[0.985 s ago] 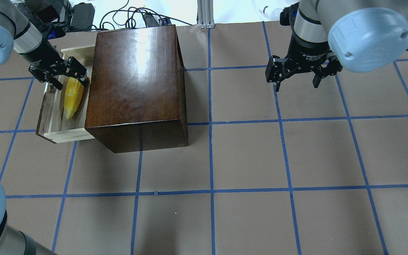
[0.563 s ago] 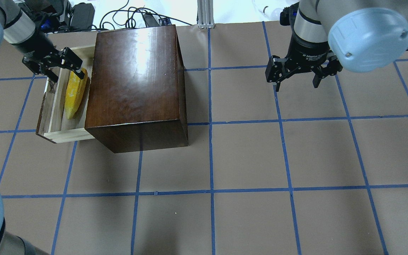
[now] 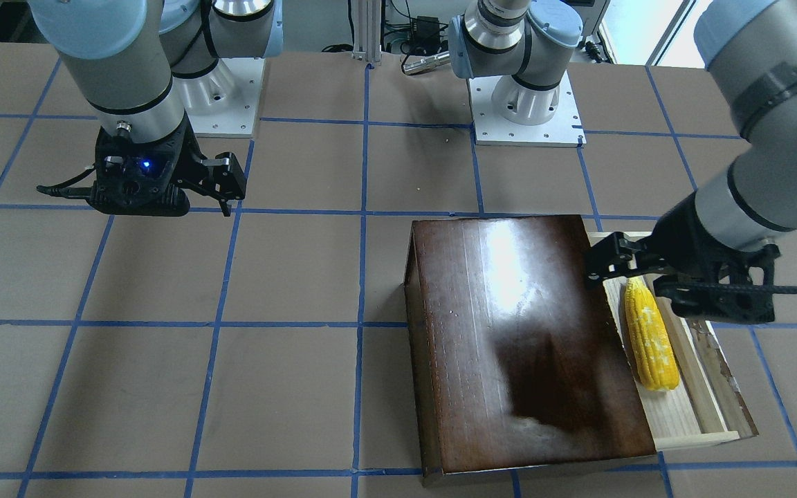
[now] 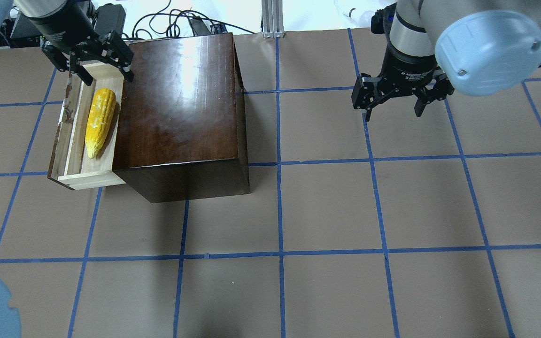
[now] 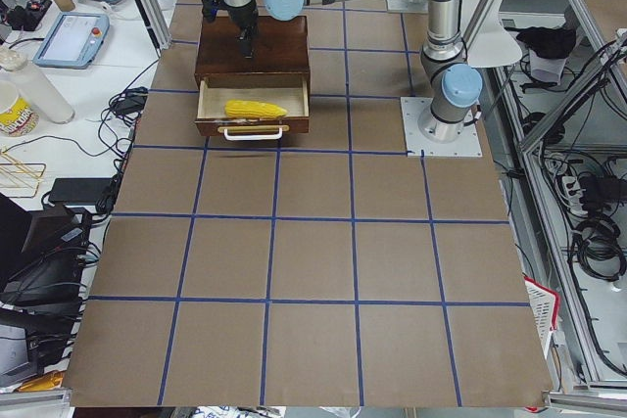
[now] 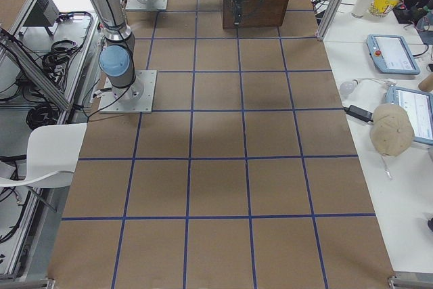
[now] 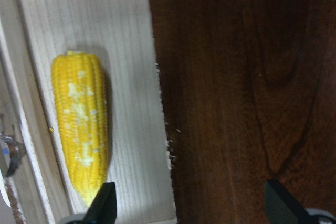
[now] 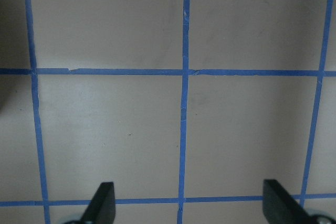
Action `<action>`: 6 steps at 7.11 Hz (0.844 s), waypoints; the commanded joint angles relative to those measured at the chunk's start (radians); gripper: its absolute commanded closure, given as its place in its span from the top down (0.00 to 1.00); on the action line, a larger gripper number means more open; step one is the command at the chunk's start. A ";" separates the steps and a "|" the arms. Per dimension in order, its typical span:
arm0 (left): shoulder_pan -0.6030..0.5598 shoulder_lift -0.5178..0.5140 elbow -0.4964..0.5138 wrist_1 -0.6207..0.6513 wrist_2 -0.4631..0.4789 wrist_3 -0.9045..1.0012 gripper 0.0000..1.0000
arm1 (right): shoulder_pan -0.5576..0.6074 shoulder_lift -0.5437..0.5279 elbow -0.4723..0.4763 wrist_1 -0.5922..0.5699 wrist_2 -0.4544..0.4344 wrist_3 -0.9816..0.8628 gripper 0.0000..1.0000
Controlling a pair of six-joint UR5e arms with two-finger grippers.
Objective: Open drawer and put corn inside
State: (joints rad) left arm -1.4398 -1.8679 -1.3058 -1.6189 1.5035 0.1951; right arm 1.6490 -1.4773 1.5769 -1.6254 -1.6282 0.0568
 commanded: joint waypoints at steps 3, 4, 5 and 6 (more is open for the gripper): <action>-0.182 0.076 -0.036 -0.019 0.029 -0.154 1.00 | 0.000 0.000 0.000 0.001 0.001 0.000 1.00; -0.182 0.107 -0.087 -0.013 0.064 -0.152 1.00 | 0.000 0.000 0.000 0.001 0.001 0.000 1.00; -0.176 0.127 -0.120 0.002 0.102 -0.154 1.00 | 0.000 0.000 0.000 0.001 0.001 0.000 1.00; -0.175 0.145 -0.124 -0.002 0.096 -0.154 1.00 | 0.000 0.000 0.000 0.001 -0.001 0.000 1.00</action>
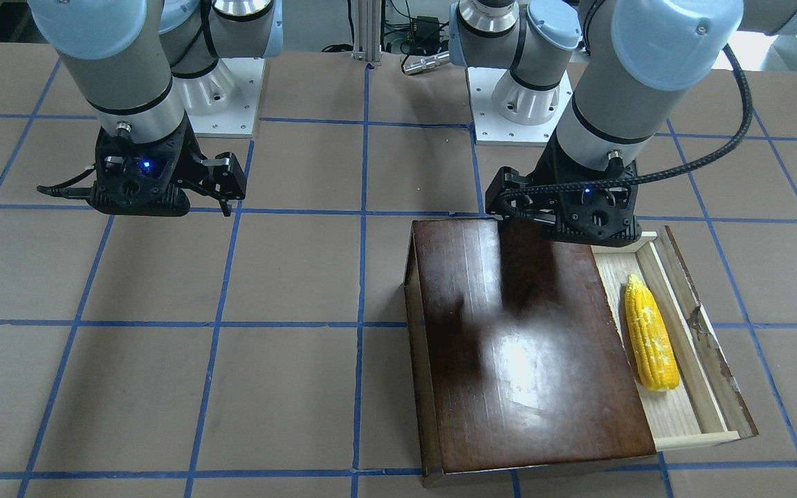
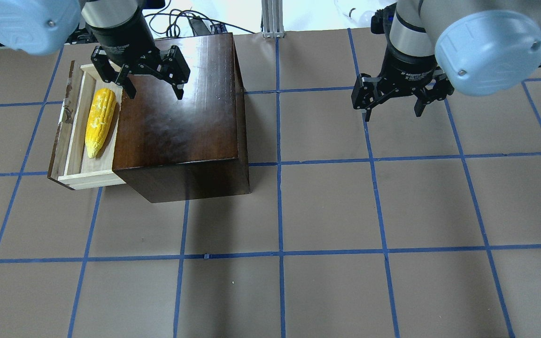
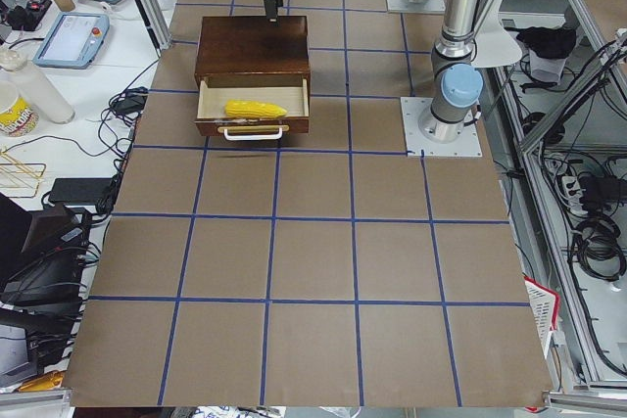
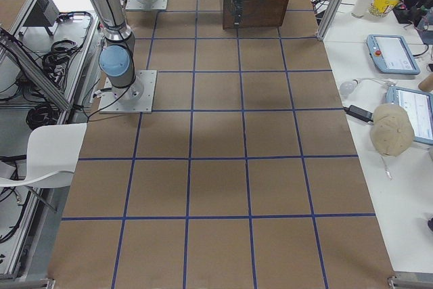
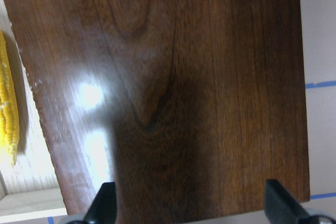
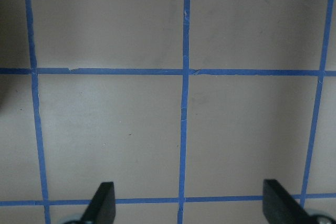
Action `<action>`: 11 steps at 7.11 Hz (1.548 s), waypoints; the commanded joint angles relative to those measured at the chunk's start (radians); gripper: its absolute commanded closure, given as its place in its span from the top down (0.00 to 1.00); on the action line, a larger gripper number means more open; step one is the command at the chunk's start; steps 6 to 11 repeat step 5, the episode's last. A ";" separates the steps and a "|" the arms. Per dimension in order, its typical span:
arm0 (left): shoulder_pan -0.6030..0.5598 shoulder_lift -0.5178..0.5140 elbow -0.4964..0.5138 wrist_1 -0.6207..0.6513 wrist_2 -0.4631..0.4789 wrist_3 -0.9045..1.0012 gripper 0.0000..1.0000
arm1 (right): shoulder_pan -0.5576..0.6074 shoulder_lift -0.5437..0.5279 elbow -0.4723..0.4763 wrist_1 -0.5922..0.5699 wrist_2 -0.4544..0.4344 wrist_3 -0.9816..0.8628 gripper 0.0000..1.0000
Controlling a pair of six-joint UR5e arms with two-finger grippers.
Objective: Open drawer and put corn inside
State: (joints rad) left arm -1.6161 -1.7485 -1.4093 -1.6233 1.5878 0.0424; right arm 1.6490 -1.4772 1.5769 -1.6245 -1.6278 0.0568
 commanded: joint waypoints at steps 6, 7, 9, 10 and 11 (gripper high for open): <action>0.002 0.066 -0.076 0.000 -0.022 0.004 1.00 | 0.000 0.000 0.000 0.000 -0.003 0.000 1.00; 0.002 0.066 -0.076 0.000 -0.022 0.004 1.00 | 0.000 0.000 0.000 0.000 -0.003 0.000 1.00; 0.002 0.066 -0.076 0.000 -0.022 0.004 1.00 | 0.000 0.000 0.000 0.000 -0.003 0.000 1.00; 0.002 0.066 -0.076 0.000 -0.022 0.004 1.00 | 0.000 0.000 0.000 0.000 -0.003 0.000 1.00; 0.002 0.066 -0.076 0.000 -0.022 0.004 1.00 | 0.000 0.000 0.000 0.000 -0.003 0.000 1.00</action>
